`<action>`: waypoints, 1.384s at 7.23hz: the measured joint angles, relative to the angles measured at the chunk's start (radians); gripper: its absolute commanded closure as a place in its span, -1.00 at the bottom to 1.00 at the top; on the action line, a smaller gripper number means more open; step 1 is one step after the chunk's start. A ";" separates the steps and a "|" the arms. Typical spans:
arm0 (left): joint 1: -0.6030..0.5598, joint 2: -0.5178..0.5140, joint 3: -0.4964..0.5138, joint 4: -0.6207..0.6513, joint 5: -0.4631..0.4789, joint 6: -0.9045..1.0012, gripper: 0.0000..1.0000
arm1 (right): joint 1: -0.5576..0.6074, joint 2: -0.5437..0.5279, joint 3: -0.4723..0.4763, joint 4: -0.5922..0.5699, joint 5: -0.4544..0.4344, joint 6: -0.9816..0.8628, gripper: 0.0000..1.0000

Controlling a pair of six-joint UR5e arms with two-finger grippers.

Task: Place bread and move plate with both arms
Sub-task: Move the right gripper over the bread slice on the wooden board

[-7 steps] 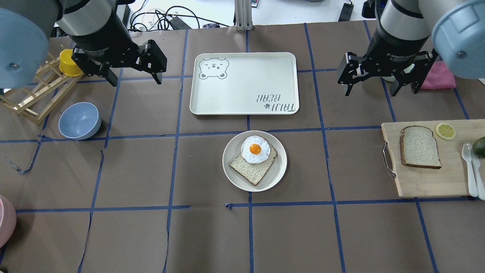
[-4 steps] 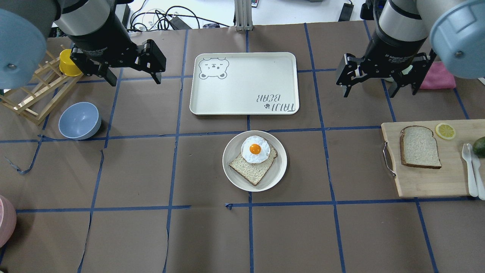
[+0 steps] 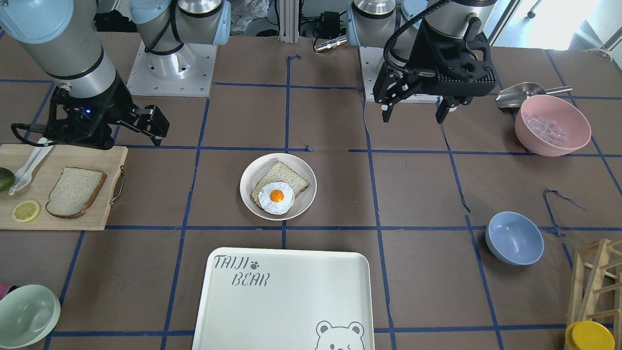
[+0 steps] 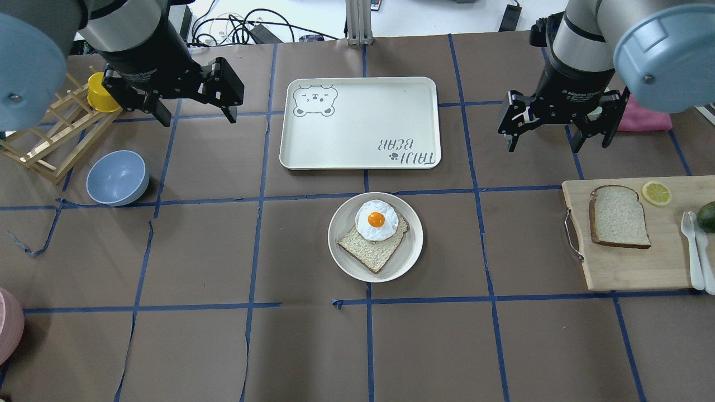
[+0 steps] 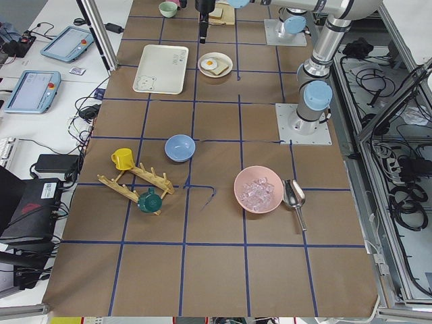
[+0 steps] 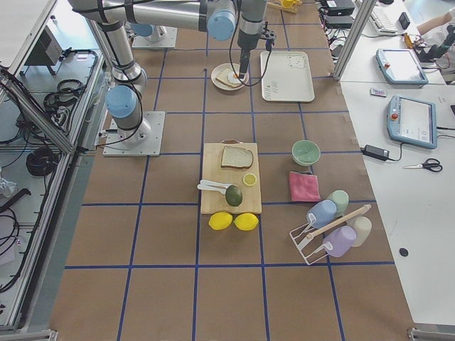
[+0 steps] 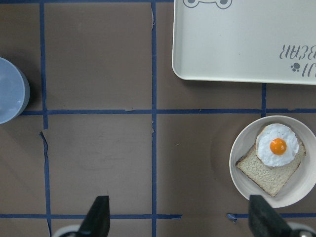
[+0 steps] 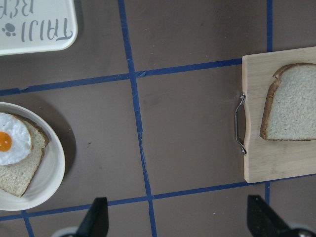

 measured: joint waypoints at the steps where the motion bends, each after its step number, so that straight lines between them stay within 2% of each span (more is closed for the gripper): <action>1: 0.000 0.000 0.000 0.000 0.000 0.000 -1.00 | -0.045 0.015 0.001 -0.002 0.003 -0.031 -1.00; 2: 0.000 0.000 0.000 0.000 0.000 0.000 -1.00 | -0.095 0.035 0.004 -0.021 0.006 -0.061 -0.97; 5: 0.000 0.000 -0.001 0.000 0.000 0.000 -1.00 | -0.185 0.104 0.079 -0.234 -0.002 -0.087 -0.39; 8: -0.001 0.000 -0.001 0.000 0.000 0.000 -1.00 | -0.249 0.172 0.191 -0.407 -0.029 -0.084 -0.34; 10: -0.002 0.000 -0.002 -0.001 0.000 0.000 -1.00 | -0.270 0.219 0.212 -0.458 -0.074 -0.077 -0.30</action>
